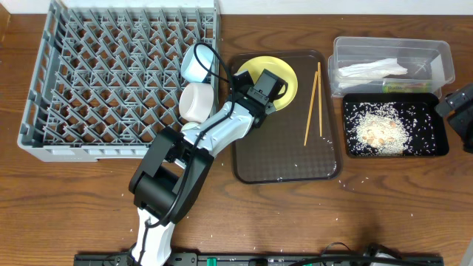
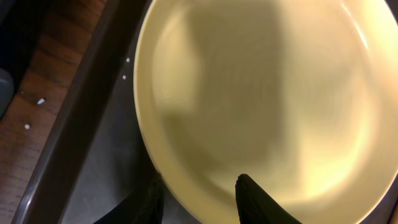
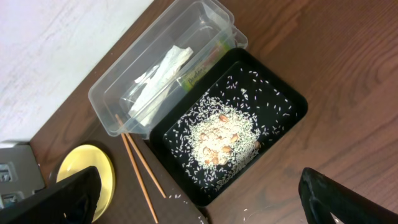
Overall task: Sort waste into correct bins and load items into the dishwasher
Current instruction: 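Grip the yellow plate rim and drag it across the brown tray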
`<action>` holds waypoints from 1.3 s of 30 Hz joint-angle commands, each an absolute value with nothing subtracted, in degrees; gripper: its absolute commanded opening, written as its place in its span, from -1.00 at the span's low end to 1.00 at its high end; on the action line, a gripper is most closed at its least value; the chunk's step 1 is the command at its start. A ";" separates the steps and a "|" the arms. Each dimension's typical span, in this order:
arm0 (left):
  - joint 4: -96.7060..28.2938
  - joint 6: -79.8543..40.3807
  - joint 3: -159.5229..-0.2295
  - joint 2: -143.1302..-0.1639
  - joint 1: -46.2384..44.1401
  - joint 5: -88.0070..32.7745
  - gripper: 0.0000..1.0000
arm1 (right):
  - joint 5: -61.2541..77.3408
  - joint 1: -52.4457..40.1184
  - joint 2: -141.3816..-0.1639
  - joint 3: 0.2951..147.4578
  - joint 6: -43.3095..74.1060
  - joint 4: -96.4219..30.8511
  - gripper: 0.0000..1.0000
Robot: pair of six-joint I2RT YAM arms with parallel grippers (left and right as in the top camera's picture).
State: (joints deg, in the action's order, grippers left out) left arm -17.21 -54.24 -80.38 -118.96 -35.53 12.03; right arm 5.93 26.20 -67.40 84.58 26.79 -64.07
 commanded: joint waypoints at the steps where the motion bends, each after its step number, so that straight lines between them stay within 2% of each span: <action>1: -17.19 -55.20 -80.79 -120.88 -35.48 13.39 -0.20 | 6.02 26.76 -67.40 84.73 27.40 -64.12 0.99; 10: -19.68 -55.22 -80.68 -121.01 -35.51 12.10 -0.19 | 6.04 26.76 -67.40 84.73 27.40 -64.12 0.99; 16: -21.19 -55.20 -80.68 -121.01 -35.51 4.80 -0.20 | 6.04 26.76 -67.40 84.73 27.40 -64.12 0.99; 29: -39.66 -55.16 -80.71 -120.99 -35.48 0.36 -0.19 | 6.04 26.76 -67.40 84.73 27.40 -64.12 0.99; 39: -36.21 -55.18 -80.71 -120.99 -35.44 1.93 -0.10 | 6.04 26.76 -67.40 84.73 27.40 -64.12 0.99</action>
